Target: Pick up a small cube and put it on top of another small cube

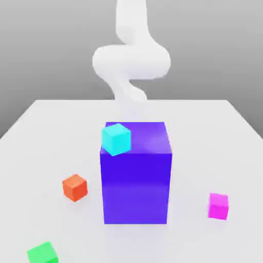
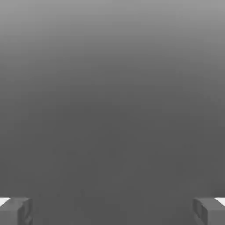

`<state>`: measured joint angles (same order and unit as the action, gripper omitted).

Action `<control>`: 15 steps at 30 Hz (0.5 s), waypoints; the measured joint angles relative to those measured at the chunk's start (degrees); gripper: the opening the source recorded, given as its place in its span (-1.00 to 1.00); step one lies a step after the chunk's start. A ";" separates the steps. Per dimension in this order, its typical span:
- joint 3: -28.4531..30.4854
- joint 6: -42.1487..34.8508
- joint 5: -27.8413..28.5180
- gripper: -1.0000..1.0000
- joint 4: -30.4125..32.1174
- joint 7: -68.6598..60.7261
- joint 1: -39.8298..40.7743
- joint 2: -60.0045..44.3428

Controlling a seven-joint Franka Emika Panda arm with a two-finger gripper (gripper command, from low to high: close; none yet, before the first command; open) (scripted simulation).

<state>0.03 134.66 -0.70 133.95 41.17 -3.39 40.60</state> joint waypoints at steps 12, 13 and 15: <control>-2.03 13.93 -2.63 0.00 10.49 -22.03 -15.04 -25.29; -2.46 15.07 -2.71 0.00 11.35 -23.74 -16.04 -27.37; -3.77 17.36 -2.71 0.00 13.07 -27.04 -17.55 -31.51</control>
<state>-3.74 152.02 -3.41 147.02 14.12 -20.94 9.09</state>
